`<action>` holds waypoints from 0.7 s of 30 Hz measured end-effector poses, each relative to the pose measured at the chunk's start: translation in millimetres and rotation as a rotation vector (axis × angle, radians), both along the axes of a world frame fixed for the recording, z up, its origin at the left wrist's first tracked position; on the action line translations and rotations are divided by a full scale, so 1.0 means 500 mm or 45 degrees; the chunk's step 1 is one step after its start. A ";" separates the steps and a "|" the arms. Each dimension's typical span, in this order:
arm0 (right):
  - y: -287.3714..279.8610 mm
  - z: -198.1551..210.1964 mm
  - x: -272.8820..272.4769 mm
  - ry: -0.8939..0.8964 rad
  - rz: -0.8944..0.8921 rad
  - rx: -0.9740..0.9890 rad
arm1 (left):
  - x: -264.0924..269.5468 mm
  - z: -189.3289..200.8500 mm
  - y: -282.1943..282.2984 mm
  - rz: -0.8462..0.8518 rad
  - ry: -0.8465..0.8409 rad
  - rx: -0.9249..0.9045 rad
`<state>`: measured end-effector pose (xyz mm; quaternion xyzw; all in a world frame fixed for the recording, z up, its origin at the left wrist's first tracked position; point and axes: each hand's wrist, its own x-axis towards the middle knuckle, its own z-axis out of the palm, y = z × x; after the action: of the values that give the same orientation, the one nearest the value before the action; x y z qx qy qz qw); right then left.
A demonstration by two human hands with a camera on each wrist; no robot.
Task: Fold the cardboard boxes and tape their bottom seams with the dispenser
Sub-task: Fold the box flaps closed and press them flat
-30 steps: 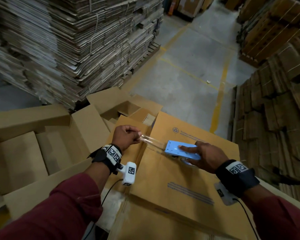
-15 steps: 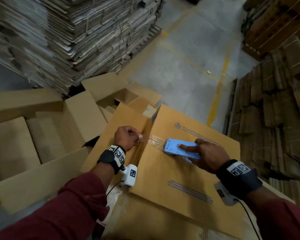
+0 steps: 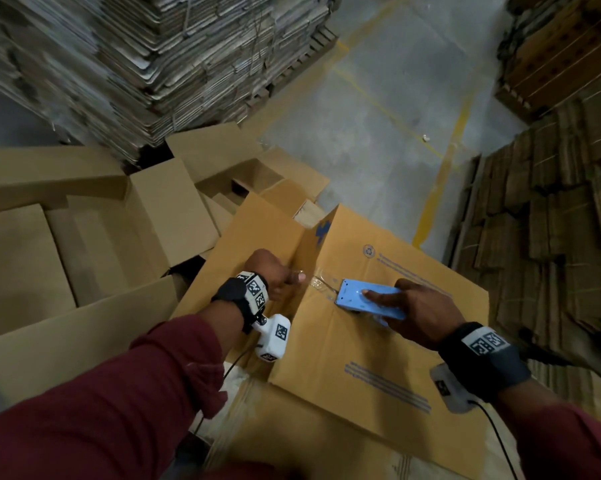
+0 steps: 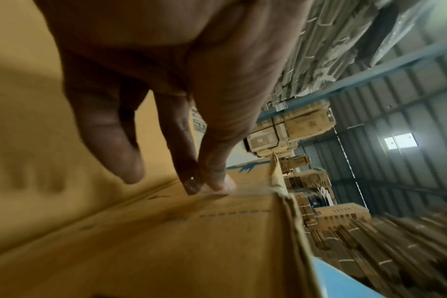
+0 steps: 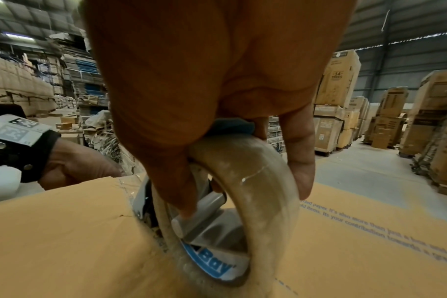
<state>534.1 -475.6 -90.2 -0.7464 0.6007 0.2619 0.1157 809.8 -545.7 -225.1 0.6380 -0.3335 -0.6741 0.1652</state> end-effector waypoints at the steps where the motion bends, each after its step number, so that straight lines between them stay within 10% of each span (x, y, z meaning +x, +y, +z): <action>1: 0.000 0.003 0.001 0.003 -0.002 0.003 | 0.002 0.001 -0.004 -0.046 -0.082 -0.030; 10: 0.000 0.003 0.005 -0.018 0.019 -0.033 | 0.015 -0.022 0.012 -0.390 -0.469 -0.256; 21: 0.006 -0.009 -0.009 -0.175 0.025 -0.052 | -0.002 -0.009 0.044 0.087 -0.158 -0.762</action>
<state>529.8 -472.7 -94.8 -0.7709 0.5891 0.1987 0.1387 808.6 -523.7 -229.7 0.6119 -0.5051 -0.4997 0.3476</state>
